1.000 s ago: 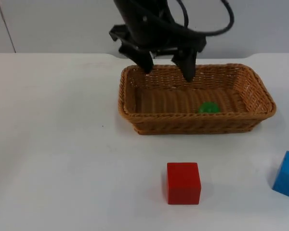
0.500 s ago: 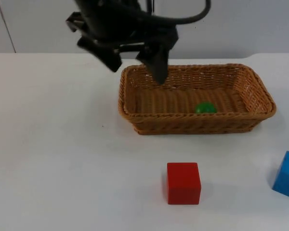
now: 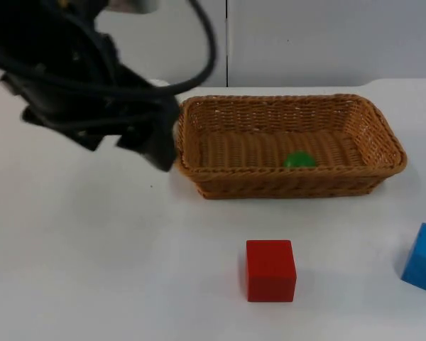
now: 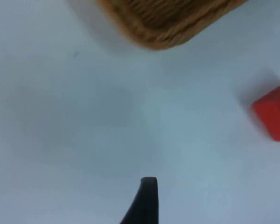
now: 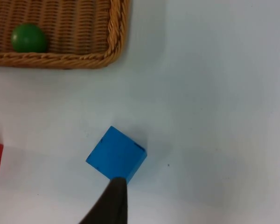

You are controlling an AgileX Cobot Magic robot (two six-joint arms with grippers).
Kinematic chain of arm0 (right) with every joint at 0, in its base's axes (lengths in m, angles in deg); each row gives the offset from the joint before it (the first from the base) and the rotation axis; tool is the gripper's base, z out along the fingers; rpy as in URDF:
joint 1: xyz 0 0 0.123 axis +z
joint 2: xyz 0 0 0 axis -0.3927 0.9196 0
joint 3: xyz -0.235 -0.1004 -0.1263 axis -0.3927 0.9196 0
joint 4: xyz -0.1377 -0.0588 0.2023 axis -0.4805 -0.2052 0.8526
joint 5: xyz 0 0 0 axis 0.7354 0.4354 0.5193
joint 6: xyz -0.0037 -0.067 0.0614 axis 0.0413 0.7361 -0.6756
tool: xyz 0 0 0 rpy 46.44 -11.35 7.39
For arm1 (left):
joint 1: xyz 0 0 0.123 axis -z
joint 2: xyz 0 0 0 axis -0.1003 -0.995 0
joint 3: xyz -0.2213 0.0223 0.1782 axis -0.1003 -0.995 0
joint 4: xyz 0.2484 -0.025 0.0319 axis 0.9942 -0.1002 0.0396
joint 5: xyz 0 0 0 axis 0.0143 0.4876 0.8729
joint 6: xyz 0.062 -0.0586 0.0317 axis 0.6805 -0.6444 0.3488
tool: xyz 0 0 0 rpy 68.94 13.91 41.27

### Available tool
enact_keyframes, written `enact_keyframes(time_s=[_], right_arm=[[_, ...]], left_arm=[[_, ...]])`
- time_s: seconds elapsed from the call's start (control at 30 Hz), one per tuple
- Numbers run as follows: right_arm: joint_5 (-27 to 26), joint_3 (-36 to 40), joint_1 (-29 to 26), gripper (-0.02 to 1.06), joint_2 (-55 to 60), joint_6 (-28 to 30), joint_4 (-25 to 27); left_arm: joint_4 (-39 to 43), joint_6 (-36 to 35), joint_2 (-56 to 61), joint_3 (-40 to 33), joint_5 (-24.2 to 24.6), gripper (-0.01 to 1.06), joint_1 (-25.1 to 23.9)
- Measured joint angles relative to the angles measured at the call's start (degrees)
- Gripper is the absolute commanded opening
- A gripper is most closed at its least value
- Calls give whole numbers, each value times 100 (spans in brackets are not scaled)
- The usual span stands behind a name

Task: Place all geometric objects except the red cube into the basket.

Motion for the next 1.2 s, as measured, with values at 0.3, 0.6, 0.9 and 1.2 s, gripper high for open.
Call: enact_keyframes(time_s=[0.3, 0.6, 0.9, 1.2], right_arm=[[10, 0, 0, 105, 0, 0, 10], [10, 0, 0, 105, 0, 0, 20], [21, 0, 0, 105, 0, 0, 20], [424, 0, 0, 105, 0, 37, 116]], left_arm=[[-12, -24, 607, -853, 95, 81, -1592], [-166, -24, 1449, -1418, 122, 99, -2135], [-246, -24, 2317, -1441, 402, 105, -2135], [-294, -24, 3143, -1441, 874, 105, -2135]])
